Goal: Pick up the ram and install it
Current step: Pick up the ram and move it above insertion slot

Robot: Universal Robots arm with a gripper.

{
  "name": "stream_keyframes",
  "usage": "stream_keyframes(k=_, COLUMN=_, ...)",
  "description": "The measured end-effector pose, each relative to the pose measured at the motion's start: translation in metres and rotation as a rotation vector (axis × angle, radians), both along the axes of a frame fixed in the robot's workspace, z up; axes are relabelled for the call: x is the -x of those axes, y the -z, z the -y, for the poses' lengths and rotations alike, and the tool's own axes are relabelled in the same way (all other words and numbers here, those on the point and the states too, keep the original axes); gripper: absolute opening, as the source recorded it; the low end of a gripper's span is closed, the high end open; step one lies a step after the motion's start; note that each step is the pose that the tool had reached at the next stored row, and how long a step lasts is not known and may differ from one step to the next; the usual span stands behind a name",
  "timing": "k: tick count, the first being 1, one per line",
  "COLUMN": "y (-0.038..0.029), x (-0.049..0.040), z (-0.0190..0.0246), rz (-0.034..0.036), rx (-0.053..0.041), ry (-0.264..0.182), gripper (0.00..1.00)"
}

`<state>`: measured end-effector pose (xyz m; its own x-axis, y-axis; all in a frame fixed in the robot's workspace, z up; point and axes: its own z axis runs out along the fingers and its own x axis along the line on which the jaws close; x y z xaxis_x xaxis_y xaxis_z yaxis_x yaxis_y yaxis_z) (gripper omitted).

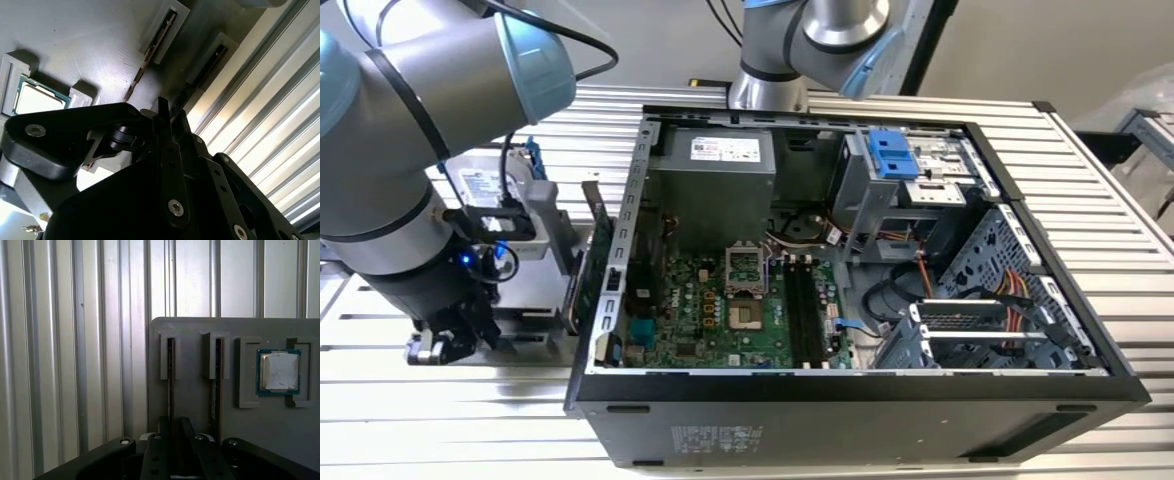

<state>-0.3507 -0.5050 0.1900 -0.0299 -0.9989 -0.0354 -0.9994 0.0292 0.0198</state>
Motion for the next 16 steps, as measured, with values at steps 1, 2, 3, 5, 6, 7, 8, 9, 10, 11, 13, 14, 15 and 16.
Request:
stream_keyframes(k=1, y=0.0000, x=0.0000, z=0.0000, rz=0.0000, rx=-0.0001, ry=0.000, gripper=0.00)
stream_keyframes(k=2, y=0.0000, x=0.0000, z=0.0000, rz=0.0000, rx=-0.0003, ry=0.000, gripper=0.00)
stream_keyframes(k=3, y=0.0000, x=0.0000, z=0.0000, rz=0.0000, rx=-0.0003, ry=0.000, gripper=0.00)
stream_keyframes(k=5, y=0.0000, x=0.0000, z=0.0000, rz=0.0000, rx=-0.0006, ry=0.000, gripper=0.00)
stream_keyframes(k=6, y=0.0000, x=0.0000, z=0.0000, rz=0.0000, rx=-0.0008, ry=0.000, gripper=0.00)
stream_keyframes(k=7, y=0.0000, x=0.0000, z=0.0000, rz=0.0000, rx=-0.0009, ry=0.000, gripper=0.00)
stream_keyframes(k=8, y=0.0000, x=0.0000, z=0.0000, rz=0.0000, rx=-0.0010, ry=0.000, gripper=0.00)
stream_keyframes(k=9, y=0.0000, x=0.0000, z=0.0000, rz=0.0000, rx=-0.0011, ry=0.000, gripper=0.00)
stream_keyframes(k=10, y=0.0000, x=0.0000, z=0.0000, rz=0.0000, rx=-0.0013, ry=0.000, gripper=0.00)
stream_keyframes(k=11, y=0.0000, x=0.0000, z=0.0000, rz=0.0000, rx=-0.0014, ry=0.000, gripper=0.00)
stream_keyframes(k=13, y=0.0000, x=0.0000, z=0.0000, rz=0.0000, rx=-0.0017, ry=0.000, gripper=0.00)
stream_keyframes(k=14, y=0.0000, x=0.0000, z=0.0000, rz=0.0000, rx=-0.0018, ry=0.000, gripper=0.00)
stream_keyframes(k=15, y=0.0000, x=0.0000, z=0.0000, rz=-0.0001, rx=-0.0019, ry=0.000, gripper=0.00)
stream_keyframes(k=16, y=0.0000, x=0.0000, z=0.0000, rz=0.0000, rx=-0.0020, ry=0.000, gripper=0.00)
